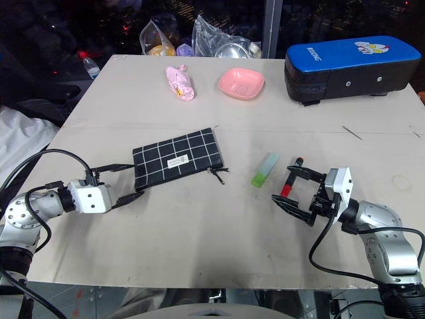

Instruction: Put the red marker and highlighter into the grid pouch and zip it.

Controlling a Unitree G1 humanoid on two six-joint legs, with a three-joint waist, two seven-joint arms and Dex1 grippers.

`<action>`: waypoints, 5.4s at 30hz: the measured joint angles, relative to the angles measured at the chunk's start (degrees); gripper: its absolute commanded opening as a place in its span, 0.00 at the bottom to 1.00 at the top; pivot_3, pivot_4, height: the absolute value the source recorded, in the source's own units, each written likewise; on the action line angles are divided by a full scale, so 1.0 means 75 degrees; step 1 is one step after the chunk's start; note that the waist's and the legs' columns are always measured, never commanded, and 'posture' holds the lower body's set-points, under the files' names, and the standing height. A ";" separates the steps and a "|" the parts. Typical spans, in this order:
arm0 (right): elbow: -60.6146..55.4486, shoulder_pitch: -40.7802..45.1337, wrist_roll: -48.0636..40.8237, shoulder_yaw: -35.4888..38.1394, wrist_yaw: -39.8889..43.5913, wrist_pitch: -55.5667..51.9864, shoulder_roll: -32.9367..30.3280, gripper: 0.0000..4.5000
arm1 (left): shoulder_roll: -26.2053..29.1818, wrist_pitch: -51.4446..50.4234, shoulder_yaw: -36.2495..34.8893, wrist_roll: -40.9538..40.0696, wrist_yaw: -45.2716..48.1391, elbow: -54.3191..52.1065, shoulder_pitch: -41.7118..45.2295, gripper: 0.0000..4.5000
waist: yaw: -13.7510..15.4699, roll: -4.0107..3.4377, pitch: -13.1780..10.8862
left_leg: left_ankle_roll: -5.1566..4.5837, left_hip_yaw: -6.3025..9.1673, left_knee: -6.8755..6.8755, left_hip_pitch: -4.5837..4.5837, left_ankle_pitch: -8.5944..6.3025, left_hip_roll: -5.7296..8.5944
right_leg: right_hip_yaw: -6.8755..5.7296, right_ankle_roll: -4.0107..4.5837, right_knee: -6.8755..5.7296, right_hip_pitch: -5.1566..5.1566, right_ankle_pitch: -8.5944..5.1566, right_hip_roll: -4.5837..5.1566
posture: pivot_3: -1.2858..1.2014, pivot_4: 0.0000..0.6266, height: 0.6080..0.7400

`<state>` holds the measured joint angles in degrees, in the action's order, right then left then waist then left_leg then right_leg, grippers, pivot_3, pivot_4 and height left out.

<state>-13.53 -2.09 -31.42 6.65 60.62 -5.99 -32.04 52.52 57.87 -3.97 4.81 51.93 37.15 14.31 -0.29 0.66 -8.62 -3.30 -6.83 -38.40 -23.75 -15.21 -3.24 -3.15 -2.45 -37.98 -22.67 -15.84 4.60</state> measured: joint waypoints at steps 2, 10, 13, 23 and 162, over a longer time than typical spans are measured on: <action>-0.0007 -0.0040 0.0004 -0.0001 -0.0021 0.0000 0.0000 0.96 | 0.0000 0.0098 0.0150 0.0116 -0.0127 0.0107 0.0161 0.87 | 0.0029 -0.0002 0.0001 | 0.0002 -0.0002 -0.0001 0.0001 0.0001 0.0000 | 0.0001 -0.0001 -0.0001 0.0000 0.0000 -0.0003 | 0.52 0.24 1.00; -0.0183 -0.0069 0.0002 -0.0002 -0.0153 -0.0004 0.0000 0.96 | -0.0067 -0.0291 0.0853 0.0163 -0.0062 0.0251 0.0326 0.10 | 0.0178 -0.0049 0.0031 | 0.0012 0.0003 -0.0005 0.0010 0.0018 -0.0001 | -0.0001 -0.0004 -0.0017 0.0005 0.0001 -0.0014 | 0.52 0.24 1.00; -0.0201 -0.0038 0.0001 -0.0007 -0.0153 -0.0012 0.0000 0.96 | -0.0079 -0.0634 0.0924 0.0105 0.0041 0.0256 0.0405 0.01 | 0.0170 -0.0087 0.0056 | 0.0006 0.0003 -0.0005 0.0013 0.0023 -0.0001 | 0.0001 -0.0004 -0.0021 0.0008 0.0001 -0.0015 | 0.52 0.24 1.00; -0.0201 0.0077 0.0001 -0.0055 -0.0164 -0.0028 0.0000 0.96 | -0.0399 -0.1205 0.0812 -0.0150 -0.0281 -0.0357 0.0211 0.01 | 0.0188 -0.0102 0.0066 | 0.0013 0.0012 -0.0011 0.0005 0.0030 0.0000 | -0.0001 -0.0005 -0.0024 0.0007 0.0001 -0.0018 | 0.52 0.24 1.00; 0.2783 0.4686 0.4547 -0.2874 -0.2478 -0.0678 0.1129 0.00 | -0.2672 -0.2268 0.1089 0.2118 -0.4439 -0.3108 -0.0501 0.64 | -0.0053 -0.0042 0.0040 | 0.0052 -0.0009 0.0000 -0.0006 0.0051 -0.0044 | 0.0012 -0.0001 -0.0020 -0.0015 0.0005 -0.0059 | 0.52 0.24 1.00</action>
<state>7.35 33.06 2.68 -14.91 42.04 -11.08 -23.57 32.49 40.87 4.20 20.69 18.64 13.84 10.55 -0.69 0.35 -8.32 -2.91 -6.89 -38.40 -23.80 -14.82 -3.56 -3.06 -2.46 -38.13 -22.78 -15.80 4.16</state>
